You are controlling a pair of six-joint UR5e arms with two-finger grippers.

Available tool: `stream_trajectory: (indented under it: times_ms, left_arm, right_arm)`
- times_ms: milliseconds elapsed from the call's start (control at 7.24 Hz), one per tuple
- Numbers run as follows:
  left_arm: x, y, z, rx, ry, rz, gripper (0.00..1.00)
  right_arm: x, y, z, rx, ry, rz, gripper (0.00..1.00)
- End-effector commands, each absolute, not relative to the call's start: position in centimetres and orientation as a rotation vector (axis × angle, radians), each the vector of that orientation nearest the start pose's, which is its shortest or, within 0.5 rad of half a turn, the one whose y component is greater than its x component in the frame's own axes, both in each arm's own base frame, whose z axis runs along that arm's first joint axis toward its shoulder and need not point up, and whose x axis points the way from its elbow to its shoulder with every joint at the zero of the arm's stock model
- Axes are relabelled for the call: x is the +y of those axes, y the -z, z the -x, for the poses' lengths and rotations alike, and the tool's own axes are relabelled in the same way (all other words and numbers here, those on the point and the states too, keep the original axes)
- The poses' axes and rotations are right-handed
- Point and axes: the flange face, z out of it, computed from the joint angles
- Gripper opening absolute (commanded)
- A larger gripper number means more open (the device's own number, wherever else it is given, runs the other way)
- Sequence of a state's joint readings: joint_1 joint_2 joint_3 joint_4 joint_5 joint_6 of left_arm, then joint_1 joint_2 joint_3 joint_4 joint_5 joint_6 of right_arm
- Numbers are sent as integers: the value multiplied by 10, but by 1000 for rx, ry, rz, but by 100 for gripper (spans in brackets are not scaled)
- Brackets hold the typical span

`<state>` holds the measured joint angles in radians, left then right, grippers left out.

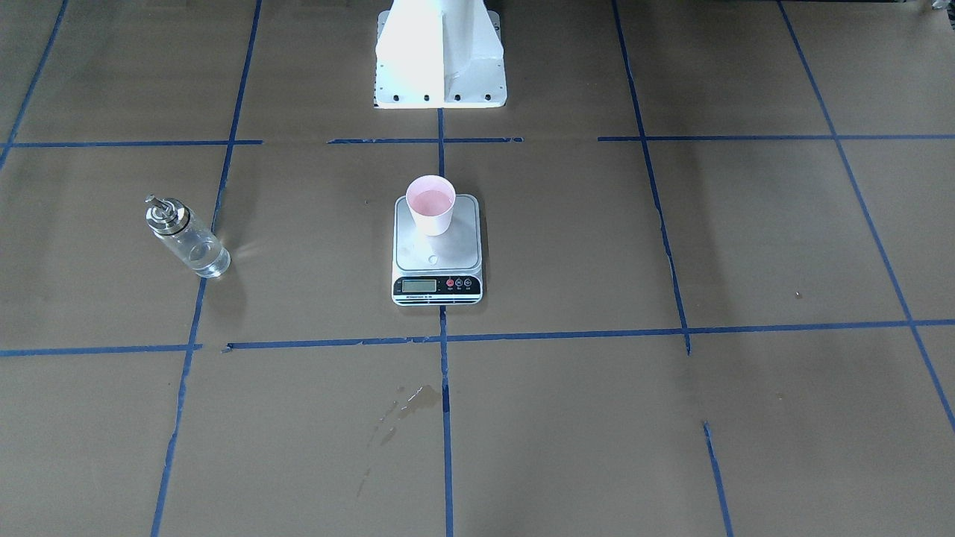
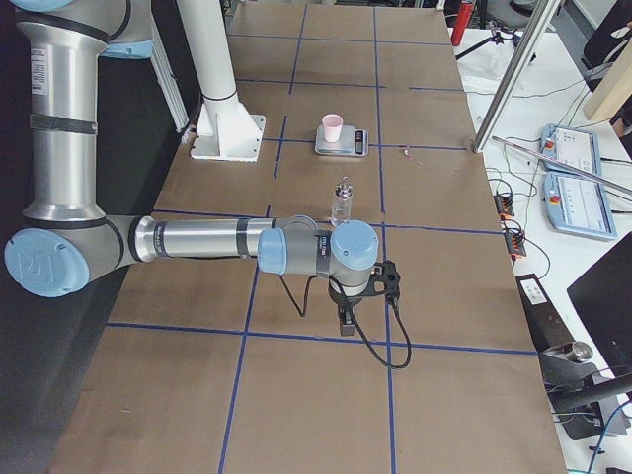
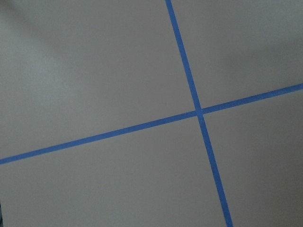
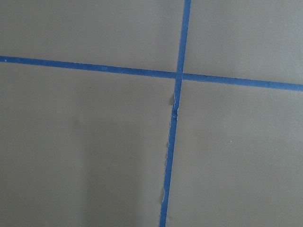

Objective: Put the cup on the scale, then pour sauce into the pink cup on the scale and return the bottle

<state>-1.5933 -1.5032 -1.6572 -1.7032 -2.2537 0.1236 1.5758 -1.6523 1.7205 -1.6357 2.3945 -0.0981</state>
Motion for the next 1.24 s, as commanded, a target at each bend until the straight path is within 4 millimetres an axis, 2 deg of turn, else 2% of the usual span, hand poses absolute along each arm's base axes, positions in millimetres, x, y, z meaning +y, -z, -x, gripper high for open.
stream_trajectory:
  times_ms: [0, 1105]
  left_arm:
    - [-467, -649, 81, 670, -149, -184, 100]
    - [-470, -650, 80, 672, -133, -168, 100]
  right_arm:
    - [-455, -628, -63, -823, 86, -44, 100]
    - [-461, -625, -63, -819, 89, -51, 100]
